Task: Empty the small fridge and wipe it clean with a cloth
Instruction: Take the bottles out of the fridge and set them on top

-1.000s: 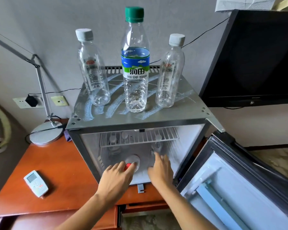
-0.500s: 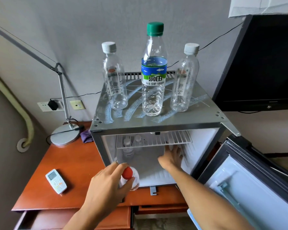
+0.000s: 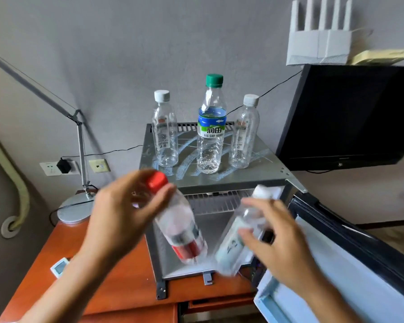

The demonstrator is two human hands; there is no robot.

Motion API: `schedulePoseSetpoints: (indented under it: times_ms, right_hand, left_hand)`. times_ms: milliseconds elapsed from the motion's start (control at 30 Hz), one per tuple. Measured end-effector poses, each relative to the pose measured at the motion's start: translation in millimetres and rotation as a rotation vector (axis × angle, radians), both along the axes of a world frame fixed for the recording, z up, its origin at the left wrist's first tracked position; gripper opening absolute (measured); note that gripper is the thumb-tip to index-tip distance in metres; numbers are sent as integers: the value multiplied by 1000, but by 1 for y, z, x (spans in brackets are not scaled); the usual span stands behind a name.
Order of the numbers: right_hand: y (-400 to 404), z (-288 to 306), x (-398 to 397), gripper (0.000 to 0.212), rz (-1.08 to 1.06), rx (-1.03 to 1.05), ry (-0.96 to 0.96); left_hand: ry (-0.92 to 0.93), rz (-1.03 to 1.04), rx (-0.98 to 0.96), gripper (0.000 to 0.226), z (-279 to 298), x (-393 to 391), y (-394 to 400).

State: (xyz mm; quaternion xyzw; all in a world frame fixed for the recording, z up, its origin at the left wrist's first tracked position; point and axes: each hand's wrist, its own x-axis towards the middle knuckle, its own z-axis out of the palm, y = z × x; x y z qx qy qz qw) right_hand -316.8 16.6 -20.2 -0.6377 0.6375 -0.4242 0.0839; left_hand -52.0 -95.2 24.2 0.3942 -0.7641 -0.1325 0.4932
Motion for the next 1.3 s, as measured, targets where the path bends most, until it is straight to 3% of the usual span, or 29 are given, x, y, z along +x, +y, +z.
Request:
schedulePoseSetpoints:
  times_ms: [133,267,567,800,1300]
  right_hand:
    - [-12,83,-27,80,-144,-295,-95]
    - [-63,122,-62,101,-324,-318,-87]
    - [-132,111,-87,93,-413,-59,90]
    - [-145,114,-82,103,-399,6,75]
    - [-149,120,-82,102,-388,42,4]
  left_hand:
    - [86,73,-77,48,60,-2,-20]
    - [66,186,-97,53,83,-8,-57]
    - [58,299,-165,48,109,-21,-89]
    - [27,306,-158,53,110,-34,-104]
    - [-60,312,-3,53,121,-47,-114]
